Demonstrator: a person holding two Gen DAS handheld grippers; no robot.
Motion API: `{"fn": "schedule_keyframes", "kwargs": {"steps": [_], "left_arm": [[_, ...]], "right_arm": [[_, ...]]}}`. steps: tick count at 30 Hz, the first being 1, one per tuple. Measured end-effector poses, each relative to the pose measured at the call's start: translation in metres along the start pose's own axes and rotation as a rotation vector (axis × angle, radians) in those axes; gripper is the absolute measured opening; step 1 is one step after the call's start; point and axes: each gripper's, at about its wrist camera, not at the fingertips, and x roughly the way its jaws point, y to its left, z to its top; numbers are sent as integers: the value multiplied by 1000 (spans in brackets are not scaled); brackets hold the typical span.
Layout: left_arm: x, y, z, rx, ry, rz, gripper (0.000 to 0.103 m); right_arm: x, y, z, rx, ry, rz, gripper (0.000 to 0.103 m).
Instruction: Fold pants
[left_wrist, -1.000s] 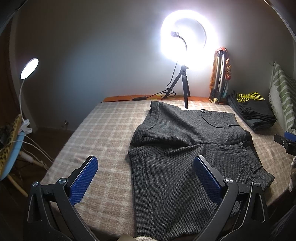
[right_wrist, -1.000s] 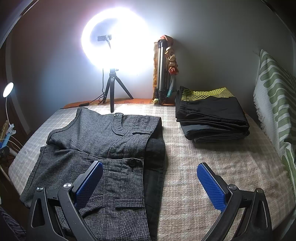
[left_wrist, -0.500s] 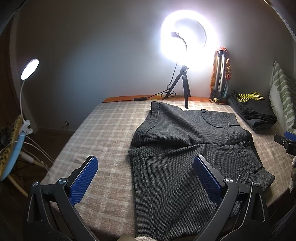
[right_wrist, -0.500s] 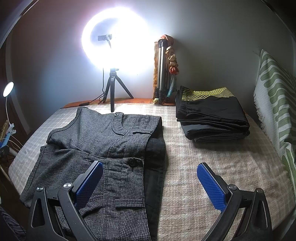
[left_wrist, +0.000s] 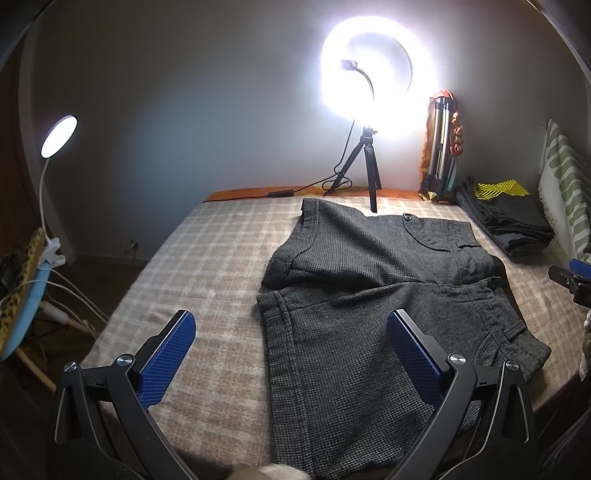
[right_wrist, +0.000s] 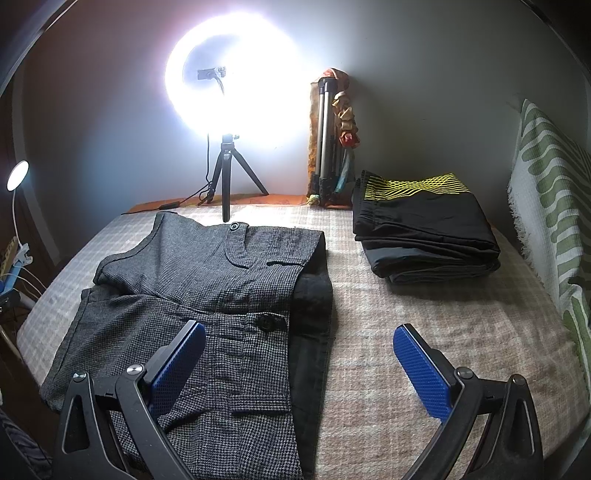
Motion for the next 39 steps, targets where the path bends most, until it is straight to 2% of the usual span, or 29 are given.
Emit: {"fn": "schedule_keyframes", "kwargs": {"steps": [3,7,13,16,20,22,27,28,31,36,39], "left_arm": [[3,1,-2,13,0,4,103],[5,3,-3,12,15,-36,103],[2,8,-4,29,-19,-61,103],[3,10,-8,59,-33,-91,96],[5,15,-17,74,7,-148,82],[5,16,-24,100,34,-160,76],[3,19,-42,136,92,-176,69],[3,20,-45,137,104,-187,63],[2,18,-51,148,129,-211,57],[-2,13,-62,196,154,-234,55],[-1,12,-66,212,177,-247,55]], "right_arm": [[0,1,-1,-1,0,1,103],[-1,4,-3,-4,-9,4,103],[-9,-1,-4,-12,-35,22,103],[-15,-2,-6,-27,-61,47,103],[-22,-2,-14,-58,-81,132,103],[-24,3,-21,-99,-74,155,103],[-30,22,-43,-284,-62,162,102],[-31,25,-48,-319,-55,168,102],[-33,33,-61,-392,-23,213,99],[-30,46,-88,-513,70,294,88],[-27,49,-103,-573,108,289,88]]}}
